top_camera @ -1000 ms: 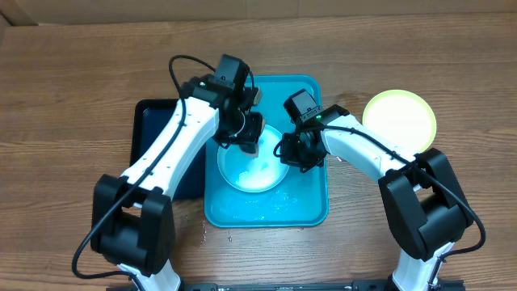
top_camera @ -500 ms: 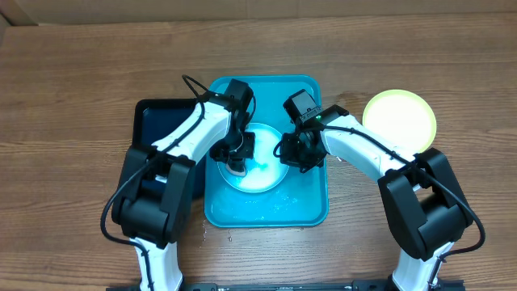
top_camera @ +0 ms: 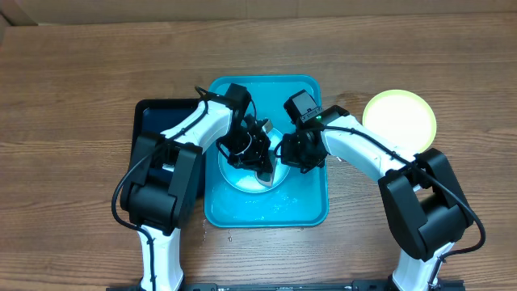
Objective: Clean dirty plates on tray and stack at the side
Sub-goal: 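Keep scrubbing the white plate surface with the sponge in the left gripper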
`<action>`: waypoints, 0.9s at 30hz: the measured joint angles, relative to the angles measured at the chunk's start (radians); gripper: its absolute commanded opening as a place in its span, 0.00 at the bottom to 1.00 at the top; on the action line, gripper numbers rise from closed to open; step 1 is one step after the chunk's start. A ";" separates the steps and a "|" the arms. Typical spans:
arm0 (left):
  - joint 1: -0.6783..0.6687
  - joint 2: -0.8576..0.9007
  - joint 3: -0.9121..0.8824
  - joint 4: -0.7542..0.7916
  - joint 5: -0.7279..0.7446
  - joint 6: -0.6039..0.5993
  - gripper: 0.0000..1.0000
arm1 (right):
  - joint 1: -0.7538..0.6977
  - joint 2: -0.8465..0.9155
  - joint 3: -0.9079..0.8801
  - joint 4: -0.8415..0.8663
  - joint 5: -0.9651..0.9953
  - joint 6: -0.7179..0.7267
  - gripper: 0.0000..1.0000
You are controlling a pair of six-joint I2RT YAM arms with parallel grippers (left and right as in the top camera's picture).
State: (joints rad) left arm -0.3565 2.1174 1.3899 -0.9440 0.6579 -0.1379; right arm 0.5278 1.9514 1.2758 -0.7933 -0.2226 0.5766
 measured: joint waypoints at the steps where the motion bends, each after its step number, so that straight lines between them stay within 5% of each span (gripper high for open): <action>1: 0.000 0.000 0.008 -0.023 0.010 0.008 0.04 | 0.000 0.000 0.000 0.000 0.000 0.000 0.04; 7: 0.006 -0.045 0.109 -0.099 -0.027 0.019 0.04 | 0.000 0.000 0.000 0.001 -0.002 0.000 0.04; 16: 0.006 -0.229 0.154 -0.157 -0.344 -0.034 0.04 | 0.000 0.000 0.000 0.011 -0.008 0.000 0.04; 27: 0.008 -0.227 -0.076 0.020 -0.541 -0.110 0.04 | 0.001 0.000 0.000 0.015 -0.010 0.000 0.04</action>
State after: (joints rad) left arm -0.3489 1.8904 1.3144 -0.9237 0.1169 -0.2478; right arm 0.5289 1.9514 1.2758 -0.7784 -0.2321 0.5766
